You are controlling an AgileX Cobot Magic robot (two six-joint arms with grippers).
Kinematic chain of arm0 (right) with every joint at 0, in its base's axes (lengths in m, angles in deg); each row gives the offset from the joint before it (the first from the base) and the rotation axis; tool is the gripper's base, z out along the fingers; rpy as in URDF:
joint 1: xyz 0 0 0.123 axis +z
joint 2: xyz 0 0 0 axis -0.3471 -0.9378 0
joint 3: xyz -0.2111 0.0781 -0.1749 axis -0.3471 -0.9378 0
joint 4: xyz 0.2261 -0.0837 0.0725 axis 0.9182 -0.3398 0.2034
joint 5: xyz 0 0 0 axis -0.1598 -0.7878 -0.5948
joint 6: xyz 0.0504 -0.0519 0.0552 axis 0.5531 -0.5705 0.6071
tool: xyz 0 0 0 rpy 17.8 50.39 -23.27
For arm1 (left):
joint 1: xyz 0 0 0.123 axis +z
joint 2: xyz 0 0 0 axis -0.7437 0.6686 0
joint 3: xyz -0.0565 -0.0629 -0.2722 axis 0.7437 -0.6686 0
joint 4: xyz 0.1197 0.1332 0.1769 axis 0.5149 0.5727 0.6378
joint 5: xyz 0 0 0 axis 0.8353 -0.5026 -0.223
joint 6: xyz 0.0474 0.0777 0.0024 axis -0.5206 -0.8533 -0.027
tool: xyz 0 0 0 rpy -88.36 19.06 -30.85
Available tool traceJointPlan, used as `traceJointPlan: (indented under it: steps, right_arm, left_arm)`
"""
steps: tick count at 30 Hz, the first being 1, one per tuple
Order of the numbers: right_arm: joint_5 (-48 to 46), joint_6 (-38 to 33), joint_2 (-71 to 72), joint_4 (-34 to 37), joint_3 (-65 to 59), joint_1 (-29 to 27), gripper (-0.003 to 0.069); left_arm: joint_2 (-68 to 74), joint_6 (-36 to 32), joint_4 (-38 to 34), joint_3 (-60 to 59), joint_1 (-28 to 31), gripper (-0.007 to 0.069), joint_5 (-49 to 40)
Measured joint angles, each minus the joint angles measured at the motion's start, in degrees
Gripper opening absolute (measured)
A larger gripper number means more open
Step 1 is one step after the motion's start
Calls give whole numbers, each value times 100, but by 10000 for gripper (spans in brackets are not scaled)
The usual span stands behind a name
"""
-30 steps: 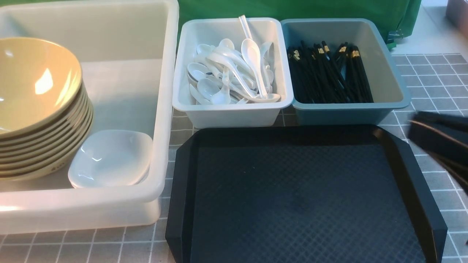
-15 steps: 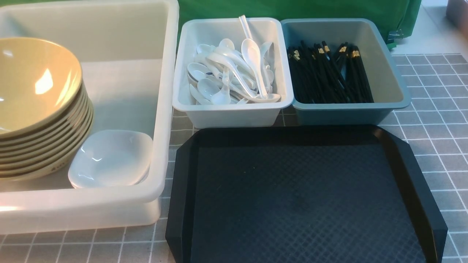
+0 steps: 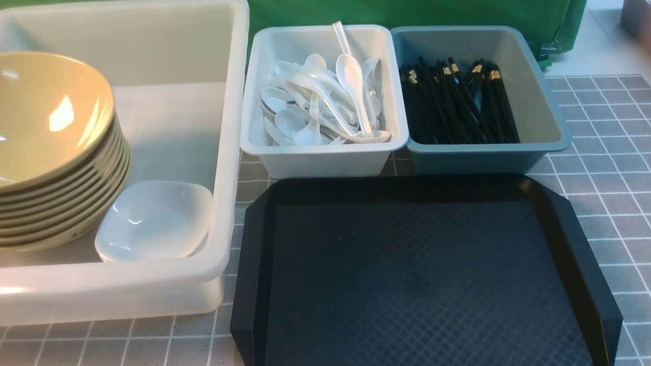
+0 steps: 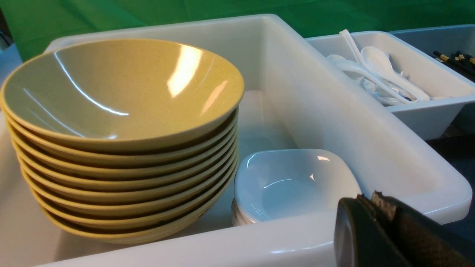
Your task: On grey table put chopsticks spoon bowls plates into blue grey white boxes.
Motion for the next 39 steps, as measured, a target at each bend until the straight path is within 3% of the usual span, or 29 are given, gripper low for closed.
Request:
traceJointPlan:
  steps: [31, 39]
  right_arm:
    - [-7, -13, 0, 0, 0, 34, 45]
    - [-7, -54, 0, 0, 0, 34, 45]
  left_arm:
    - [0, 0, -24, -9, 0, -11, 42]
    - [0, 0, -30, -1339, 443, -11, 2524]
